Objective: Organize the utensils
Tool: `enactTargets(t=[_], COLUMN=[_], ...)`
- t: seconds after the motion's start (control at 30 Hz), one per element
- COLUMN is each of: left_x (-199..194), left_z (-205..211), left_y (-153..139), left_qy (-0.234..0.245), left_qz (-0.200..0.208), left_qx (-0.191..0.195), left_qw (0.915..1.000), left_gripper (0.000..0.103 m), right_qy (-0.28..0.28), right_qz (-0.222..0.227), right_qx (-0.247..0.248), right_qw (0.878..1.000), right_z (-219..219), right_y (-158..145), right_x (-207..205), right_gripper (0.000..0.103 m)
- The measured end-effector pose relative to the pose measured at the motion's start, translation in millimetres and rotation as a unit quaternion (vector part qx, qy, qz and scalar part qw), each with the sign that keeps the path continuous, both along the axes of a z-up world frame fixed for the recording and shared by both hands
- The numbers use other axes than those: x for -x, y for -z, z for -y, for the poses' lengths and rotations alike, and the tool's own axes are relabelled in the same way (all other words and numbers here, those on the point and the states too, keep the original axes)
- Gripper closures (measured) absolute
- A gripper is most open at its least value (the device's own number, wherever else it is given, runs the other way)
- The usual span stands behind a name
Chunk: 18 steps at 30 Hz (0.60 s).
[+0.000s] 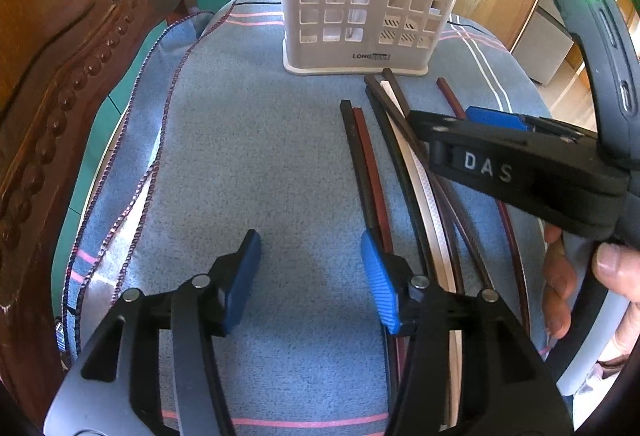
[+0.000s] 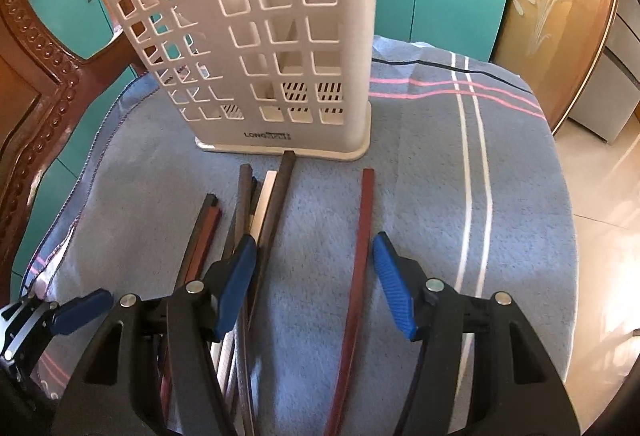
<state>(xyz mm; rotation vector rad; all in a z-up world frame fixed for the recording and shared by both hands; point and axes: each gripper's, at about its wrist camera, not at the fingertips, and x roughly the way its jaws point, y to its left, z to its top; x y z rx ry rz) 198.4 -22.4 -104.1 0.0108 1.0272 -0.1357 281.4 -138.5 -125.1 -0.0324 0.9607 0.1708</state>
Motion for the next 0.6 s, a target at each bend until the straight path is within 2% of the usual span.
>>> enactTargets(t=[0.17,0.27,0.6], left_x=[0,0,-1], left_z=[-1,-2,-3], left_y=[0,1,2], left_qy=[0.000,-0.004,-0.007], left_qz=[0.000,-0.001,0.000], left_qx=[0.000,-0.003,-0.009], left_qw=[1.0000,1.0000,0.9999], left_gripper=[0.050,0.046,0.041], right_qy=[0.012,0.017,0.023], right_qz=[-0.006,-0.013,-0.044], right_qx=[-0.006,-0.002,0.007], right_qw=[1.000,1.000,0.999], right_z=[4,12,34], right_y=[-1,-2,-4], right_x=[1,3,10], right_gripper=[0.050,0.051,0.051])
